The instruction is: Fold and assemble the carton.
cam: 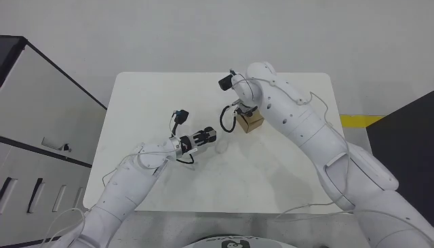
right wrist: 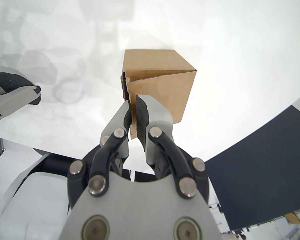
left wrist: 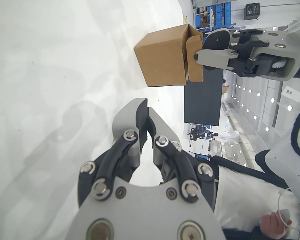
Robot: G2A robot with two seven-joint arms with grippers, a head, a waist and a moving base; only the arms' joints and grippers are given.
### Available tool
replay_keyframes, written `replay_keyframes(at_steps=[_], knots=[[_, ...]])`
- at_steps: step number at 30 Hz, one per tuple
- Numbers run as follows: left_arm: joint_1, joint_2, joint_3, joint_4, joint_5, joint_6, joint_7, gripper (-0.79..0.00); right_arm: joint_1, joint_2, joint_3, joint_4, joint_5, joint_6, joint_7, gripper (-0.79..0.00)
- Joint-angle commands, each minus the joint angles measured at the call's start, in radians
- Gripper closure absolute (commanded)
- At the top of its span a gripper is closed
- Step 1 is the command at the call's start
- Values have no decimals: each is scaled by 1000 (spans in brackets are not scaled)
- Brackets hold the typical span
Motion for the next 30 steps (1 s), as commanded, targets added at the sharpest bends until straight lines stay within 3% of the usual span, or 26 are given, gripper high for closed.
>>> replay_keyframes(at_steps=[1, 20, 25, 30], knots=[[0, 0, 0, 0, 0, 0, 0, 0, 0, -1, 0, 4, 0, -1, 0, 0], [0, 0, 0, 0, 0, 0, 0, 0, 2, -31, -12, 79, 6, -17, -14, -37], [0, 0, 0, 0, 0, 0, 0, 0, 5, -39, -9, 97, 17, -23, -20, -252], [0, 0, 0, 0, 0, 0, 0, 0, 3, -36, 29, 97, 54, -23, -42, -271]])
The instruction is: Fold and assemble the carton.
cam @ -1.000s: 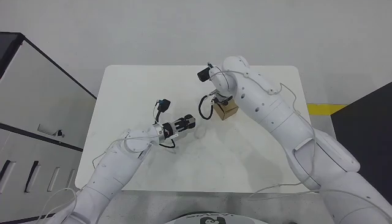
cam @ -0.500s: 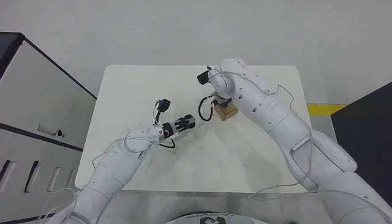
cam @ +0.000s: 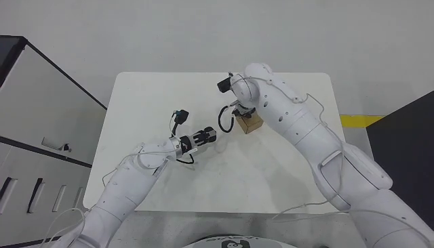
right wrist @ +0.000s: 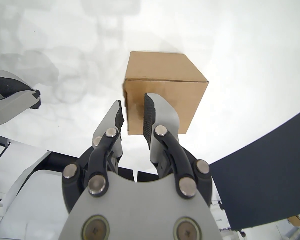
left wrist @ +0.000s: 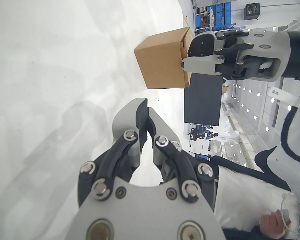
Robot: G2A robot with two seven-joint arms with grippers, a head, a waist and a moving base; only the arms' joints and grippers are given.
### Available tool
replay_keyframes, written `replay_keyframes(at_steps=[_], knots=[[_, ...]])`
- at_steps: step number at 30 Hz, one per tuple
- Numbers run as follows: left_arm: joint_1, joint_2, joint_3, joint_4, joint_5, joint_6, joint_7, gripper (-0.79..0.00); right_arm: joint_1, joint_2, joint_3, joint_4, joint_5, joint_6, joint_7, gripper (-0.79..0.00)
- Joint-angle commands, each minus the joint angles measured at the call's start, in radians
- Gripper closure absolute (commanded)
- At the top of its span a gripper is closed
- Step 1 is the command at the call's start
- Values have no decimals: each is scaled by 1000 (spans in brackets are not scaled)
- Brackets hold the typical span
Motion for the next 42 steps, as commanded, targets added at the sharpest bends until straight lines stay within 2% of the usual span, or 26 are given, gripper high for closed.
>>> replay_keyframes(at_steps=[1, 5, 9, 21, 42], knots=[[0, 0, 0, 0, 0, 0, 0, 0, -3, 3, 15, 1, 10, -4, -3, -271], [0, 0, 0, 0, 0, 0, 0, 0, -12, 10, 42, -6, 22, -6, -15, -203], [0, 0, 0, 0, 0, 0, 0, 0, -27, 19, 72, -24, 34, -3, -24, 0], [0, 0, 0, 0, 0, 0, 0, 0, -92, 51, 158, -71, 39, 24, -46, 0], [0, 0, 0, 0, 0, 0, 0, 0, -108, 59, 185, -84, 50, 21, -58, 0]])
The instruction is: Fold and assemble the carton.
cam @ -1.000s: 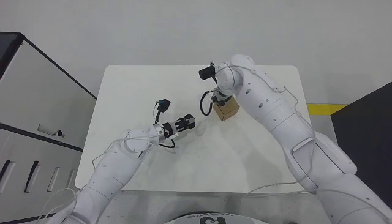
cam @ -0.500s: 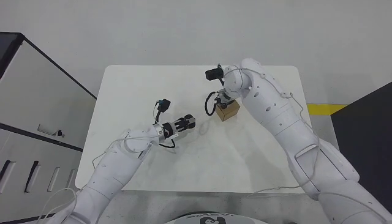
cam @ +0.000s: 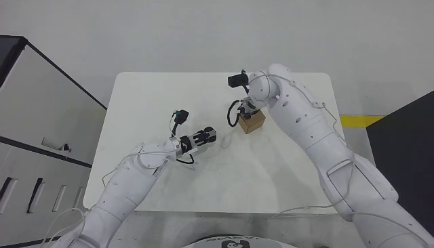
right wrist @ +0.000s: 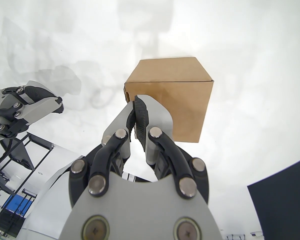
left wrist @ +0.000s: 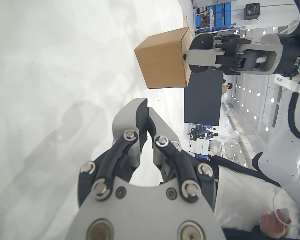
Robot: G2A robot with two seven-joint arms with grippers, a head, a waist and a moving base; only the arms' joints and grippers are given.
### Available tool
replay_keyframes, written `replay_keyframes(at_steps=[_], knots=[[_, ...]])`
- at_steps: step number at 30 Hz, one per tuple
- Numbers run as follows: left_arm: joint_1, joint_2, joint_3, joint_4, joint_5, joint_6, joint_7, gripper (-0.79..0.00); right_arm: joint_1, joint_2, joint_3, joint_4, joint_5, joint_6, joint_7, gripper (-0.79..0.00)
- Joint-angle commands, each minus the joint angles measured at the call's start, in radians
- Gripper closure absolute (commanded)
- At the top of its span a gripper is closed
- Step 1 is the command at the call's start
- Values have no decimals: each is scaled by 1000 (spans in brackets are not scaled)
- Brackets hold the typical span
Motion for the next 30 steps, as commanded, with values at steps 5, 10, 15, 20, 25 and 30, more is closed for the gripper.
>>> replay_keyframes(at_steps=[5, 10, 15, 20, 25, 30], knots=[[0, 0, 0, 0, 0, 0, 0, 0, -11, 2, 2, 7, 5, -7, 4, 0], [0, 0, 0, 0, 0, 0, 0, 0, -7, 4, 16, 2, 13, -1, -4, 0], [0, 0, 0, 0, 0, 0, 0, 0, -50, 33, 110, -73, 50, -5, -5, 0], [0, 0, 0, 0, 0, 0, 0, 0, -170, 82, 281, -216, 126, -36, -6, -182], [0, 0, 0, 0, 0, 0, 0, 0, -287, 119, 428, -351, 228, -92, 32, -785], [0, 0, 0, 0, 0, 0, 0, 0, -292, 121, 434, -358, 234, -93, 32, -785]])
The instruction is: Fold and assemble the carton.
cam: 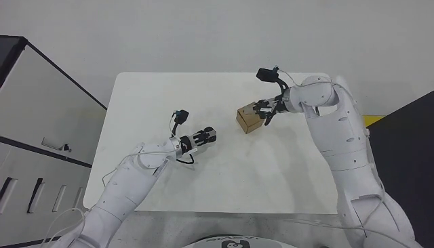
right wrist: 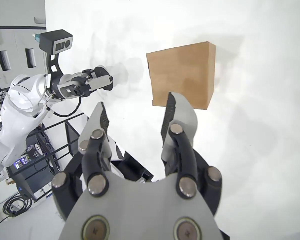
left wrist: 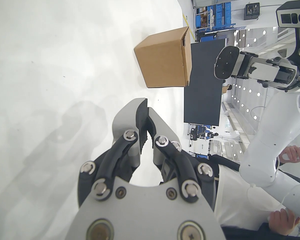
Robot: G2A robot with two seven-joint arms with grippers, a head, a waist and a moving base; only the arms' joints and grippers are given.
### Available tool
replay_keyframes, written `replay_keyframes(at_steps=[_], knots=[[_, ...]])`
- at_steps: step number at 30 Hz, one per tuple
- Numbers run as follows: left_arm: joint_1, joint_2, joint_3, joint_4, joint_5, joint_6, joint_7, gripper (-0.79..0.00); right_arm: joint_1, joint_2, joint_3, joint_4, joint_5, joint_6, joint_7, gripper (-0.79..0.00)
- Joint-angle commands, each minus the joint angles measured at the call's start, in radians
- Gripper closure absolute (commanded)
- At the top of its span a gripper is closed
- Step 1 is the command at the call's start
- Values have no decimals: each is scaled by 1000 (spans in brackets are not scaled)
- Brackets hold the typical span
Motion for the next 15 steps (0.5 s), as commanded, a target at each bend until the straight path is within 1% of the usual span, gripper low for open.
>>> replay_keyframes(at_steps=[1, 6, 8, 10, 12, 13, 15], knots=[[0, 0, 0, 0, 0, 0, 0, 0, 0, 0, -1, 1, -1, 0, 0, -785], [0, 0, 0, 0, 0, 0, 0, 0, 0, 0, -1, 1, -1, 0, 0, -785], [0, 0, 0, 0, 0, 0, 0, 0, -23, 5, 37, 1, 46, -15, -37, -785], [0, 0, 0, 0, 0, 0, 0, 0, -52, 18, 114, 5, 168, -85, -2, -785], [0, 0, 0, 0, 0, 0, 0, 0, -83, 33, 205, 24, 320, -167, 60, -785], [0, 0, 0, 0, 0, 0, 0, 0, -101, 41, 248, 36, 373, -202, 67, -785], [0, 0, 0, 0, 0, 0, 0, 0, -143, 59, 301, 51, 479, -261, 67, -785]])
